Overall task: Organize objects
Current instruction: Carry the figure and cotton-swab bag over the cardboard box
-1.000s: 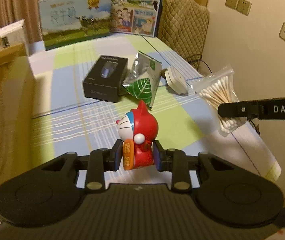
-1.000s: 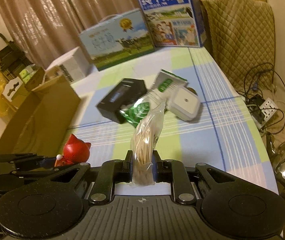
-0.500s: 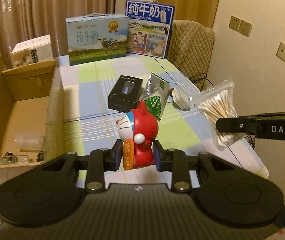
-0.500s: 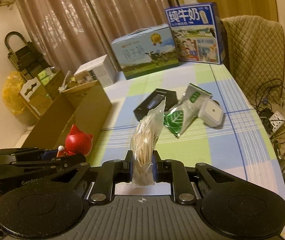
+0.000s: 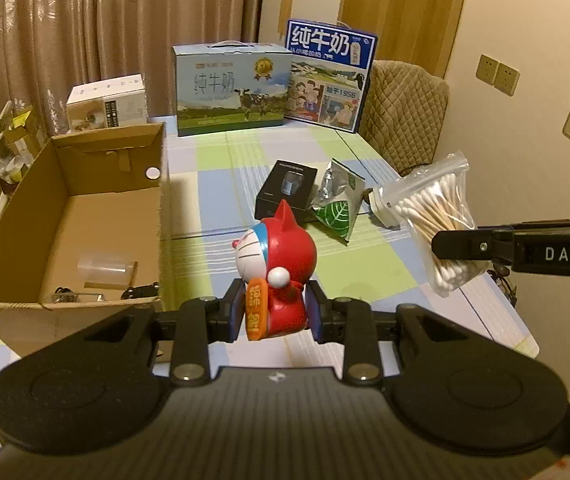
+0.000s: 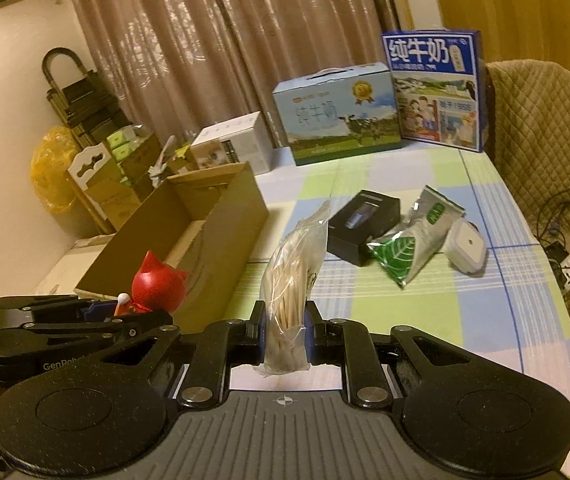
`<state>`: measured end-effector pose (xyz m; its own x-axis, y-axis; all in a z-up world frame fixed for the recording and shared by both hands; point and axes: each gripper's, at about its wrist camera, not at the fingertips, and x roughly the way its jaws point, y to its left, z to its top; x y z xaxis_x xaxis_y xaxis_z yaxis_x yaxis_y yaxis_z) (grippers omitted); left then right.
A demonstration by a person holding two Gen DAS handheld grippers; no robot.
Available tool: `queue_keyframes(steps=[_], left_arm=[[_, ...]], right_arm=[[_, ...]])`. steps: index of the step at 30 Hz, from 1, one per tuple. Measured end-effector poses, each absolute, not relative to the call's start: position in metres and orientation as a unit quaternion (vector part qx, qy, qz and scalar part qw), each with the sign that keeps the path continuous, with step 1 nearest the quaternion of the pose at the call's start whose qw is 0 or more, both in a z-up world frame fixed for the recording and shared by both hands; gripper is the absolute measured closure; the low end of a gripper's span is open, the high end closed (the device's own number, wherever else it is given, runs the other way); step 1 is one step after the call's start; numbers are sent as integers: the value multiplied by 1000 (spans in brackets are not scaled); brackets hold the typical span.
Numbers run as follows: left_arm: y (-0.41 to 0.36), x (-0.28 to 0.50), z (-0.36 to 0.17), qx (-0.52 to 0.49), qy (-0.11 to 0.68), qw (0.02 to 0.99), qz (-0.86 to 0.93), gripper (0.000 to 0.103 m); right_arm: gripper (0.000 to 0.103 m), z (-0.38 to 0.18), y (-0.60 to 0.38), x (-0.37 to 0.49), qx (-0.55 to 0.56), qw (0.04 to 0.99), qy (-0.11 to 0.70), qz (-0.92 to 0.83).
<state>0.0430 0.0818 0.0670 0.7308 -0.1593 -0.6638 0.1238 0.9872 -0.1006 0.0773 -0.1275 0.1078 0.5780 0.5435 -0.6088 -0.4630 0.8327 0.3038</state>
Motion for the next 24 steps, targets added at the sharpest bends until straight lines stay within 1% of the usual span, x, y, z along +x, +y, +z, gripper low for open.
queue_keyframes(steps=[17, 24], left_arm=[[113, 33, 70, -34, 356, 932, -55, 76], [144, 27, 76, -33, 350, 936, -33, 76]], right_arm=[[89, 107, -105, 76, 39, 880, 364, 302], [89, 107, -89, 80, 31, 876, 364, 315]])
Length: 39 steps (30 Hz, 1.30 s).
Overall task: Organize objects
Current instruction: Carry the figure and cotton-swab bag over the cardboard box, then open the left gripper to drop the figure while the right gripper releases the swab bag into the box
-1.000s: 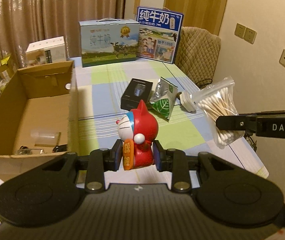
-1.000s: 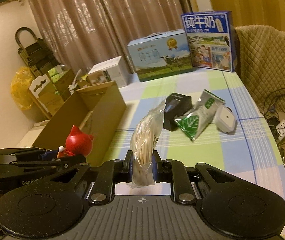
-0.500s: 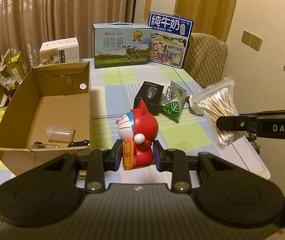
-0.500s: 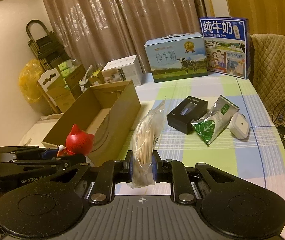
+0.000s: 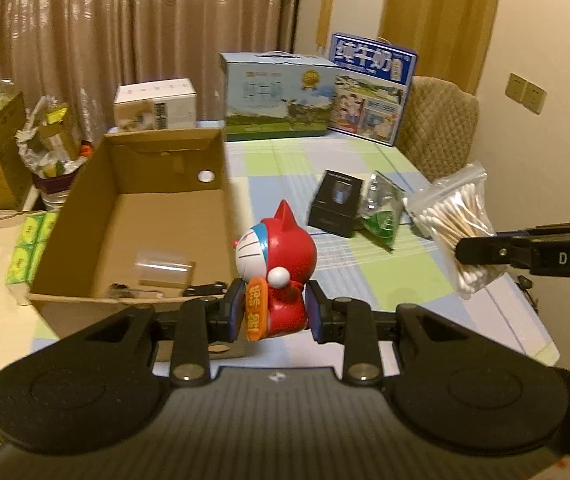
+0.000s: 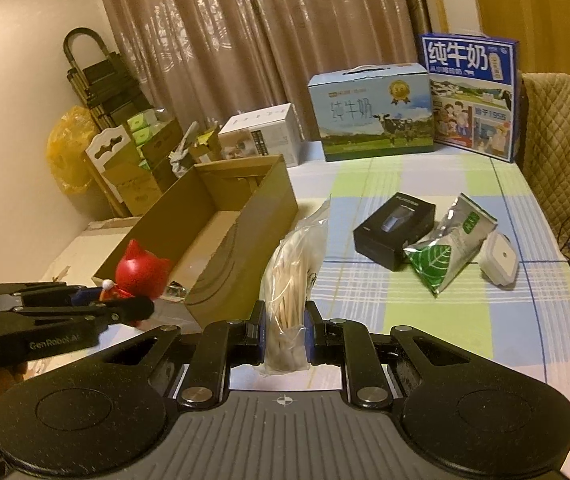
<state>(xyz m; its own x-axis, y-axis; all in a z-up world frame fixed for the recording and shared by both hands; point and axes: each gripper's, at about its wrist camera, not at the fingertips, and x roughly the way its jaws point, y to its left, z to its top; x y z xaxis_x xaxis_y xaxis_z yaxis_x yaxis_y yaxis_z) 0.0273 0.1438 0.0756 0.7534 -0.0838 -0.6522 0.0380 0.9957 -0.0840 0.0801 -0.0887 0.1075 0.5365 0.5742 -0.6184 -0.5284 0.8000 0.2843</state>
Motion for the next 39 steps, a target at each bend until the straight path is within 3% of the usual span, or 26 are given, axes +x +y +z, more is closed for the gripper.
queue_keyframes(steps=[16, 39], left_arm=[[233, 42, 96, -16, 346, 938, 36, 76], [274, 91, 55, -19, 377, 926, 30, 76]], right_arm=[[89, 111, 0, 103, 11, 854, 357, 378], [89, 79, 85, 145, 9, 833, 384, 398]])
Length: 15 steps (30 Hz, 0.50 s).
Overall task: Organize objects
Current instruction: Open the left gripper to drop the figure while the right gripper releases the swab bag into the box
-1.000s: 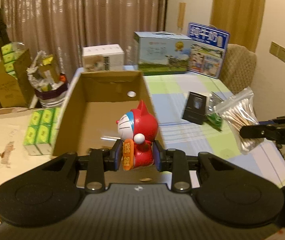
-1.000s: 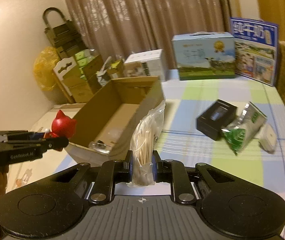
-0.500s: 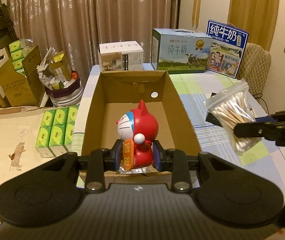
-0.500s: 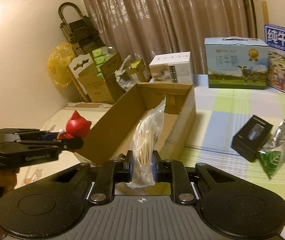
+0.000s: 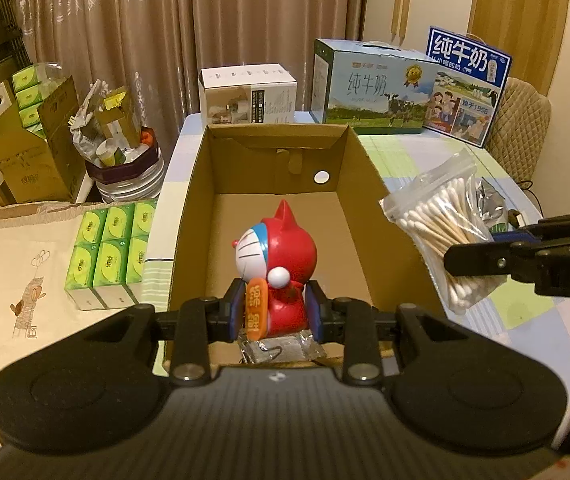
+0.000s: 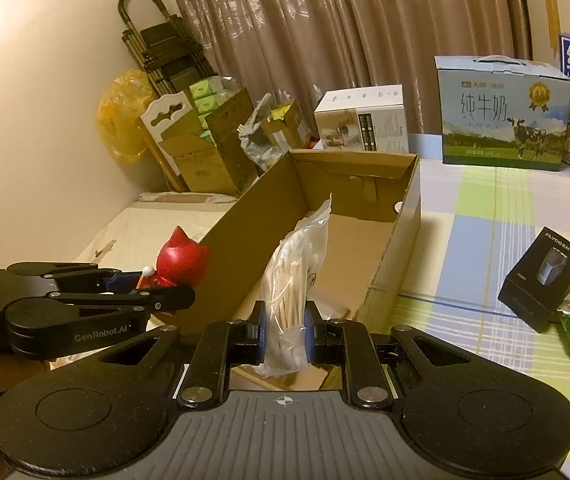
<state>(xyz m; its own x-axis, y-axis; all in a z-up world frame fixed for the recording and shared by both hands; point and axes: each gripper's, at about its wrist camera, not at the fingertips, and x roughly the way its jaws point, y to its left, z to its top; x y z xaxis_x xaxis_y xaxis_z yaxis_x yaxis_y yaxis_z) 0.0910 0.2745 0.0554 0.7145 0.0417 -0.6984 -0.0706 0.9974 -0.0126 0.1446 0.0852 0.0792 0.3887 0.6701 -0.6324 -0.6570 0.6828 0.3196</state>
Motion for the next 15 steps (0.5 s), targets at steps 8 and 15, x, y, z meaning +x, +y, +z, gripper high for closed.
queue_keyframes(steps=[8, 15], left_arm=[[278, 105, 46, -18, 383, 923, 29, 76], [280, 115, 41, -17, 385, 922, 30, 76]], right_arm=[[89, 69, 91, 156, 14, 831, 394, 393], [89, 64, 93, 161, 18, 830, 398, 391]])
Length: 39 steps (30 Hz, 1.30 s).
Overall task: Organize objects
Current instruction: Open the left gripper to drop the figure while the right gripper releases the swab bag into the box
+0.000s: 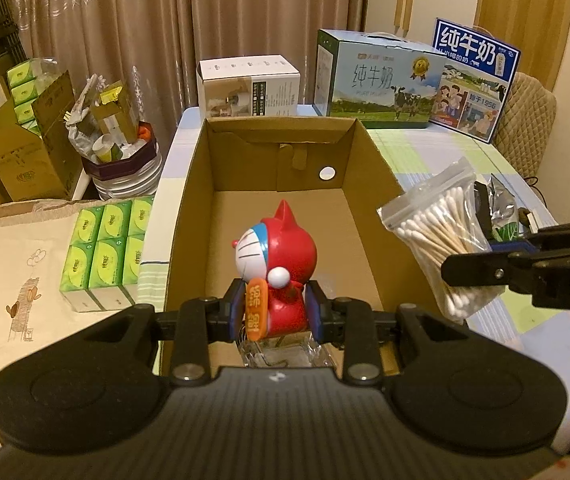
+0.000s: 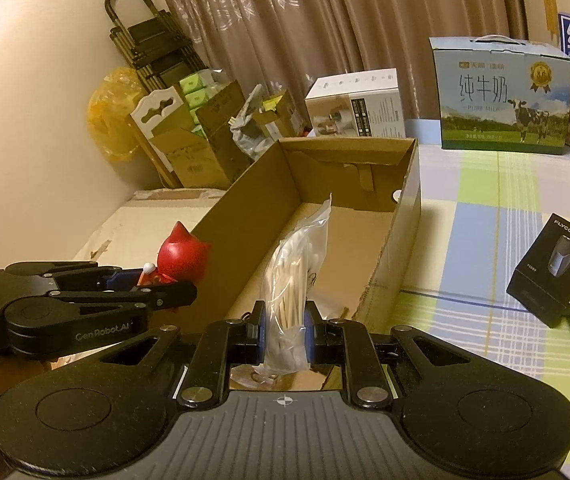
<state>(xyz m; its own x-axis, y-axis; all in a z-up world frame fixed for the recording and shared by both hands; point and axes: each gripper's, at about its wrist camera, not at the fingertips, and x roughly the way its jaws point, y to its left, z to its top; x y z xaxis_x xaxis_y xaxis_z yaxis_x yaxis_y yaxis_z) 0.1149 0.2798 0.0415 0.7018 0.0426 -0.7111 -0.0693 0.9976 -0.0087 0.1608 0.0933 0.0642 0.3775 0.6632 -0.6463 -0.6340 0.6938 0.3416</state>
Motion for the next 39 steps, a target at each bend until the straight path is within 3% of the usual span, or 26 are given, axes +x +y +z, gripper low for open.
queue_keyframes(steps=[2, 3, 5, 26, 27, 30, 39], left_arm=[[280, 119, 40, -15, 387, 921, 31, 75], [281, 120, 39, -14, 384, 923, 32, 65], [283, 122, 39, -17, 381, 924, 36, 59], [290, 109, 40, -23, 381, 923, 44, 57], [290, 109, 40, -23, 381, 923, 44, 57], [290, 108, 39, -23, 381, 923, 45, 57], [287, 100, 40, -30, 379, 924, 48, 54]], right_arm=[[89, 63, 94, 162, 20, 830, 399, 390], [89, 63, 93, 162, 21, 830, 399, 390], [89, 63, 94, 162, 22, 830, 399, 389], [88, 67, 94, 164, 65, 833, 380, 396], [82, 69, 94, 165, 74, 833, 377, 397], [44, 73, 91, 167, 91, 839, 367, 392], [42, 73, 71, 163, 95, 849, 368, 367]])
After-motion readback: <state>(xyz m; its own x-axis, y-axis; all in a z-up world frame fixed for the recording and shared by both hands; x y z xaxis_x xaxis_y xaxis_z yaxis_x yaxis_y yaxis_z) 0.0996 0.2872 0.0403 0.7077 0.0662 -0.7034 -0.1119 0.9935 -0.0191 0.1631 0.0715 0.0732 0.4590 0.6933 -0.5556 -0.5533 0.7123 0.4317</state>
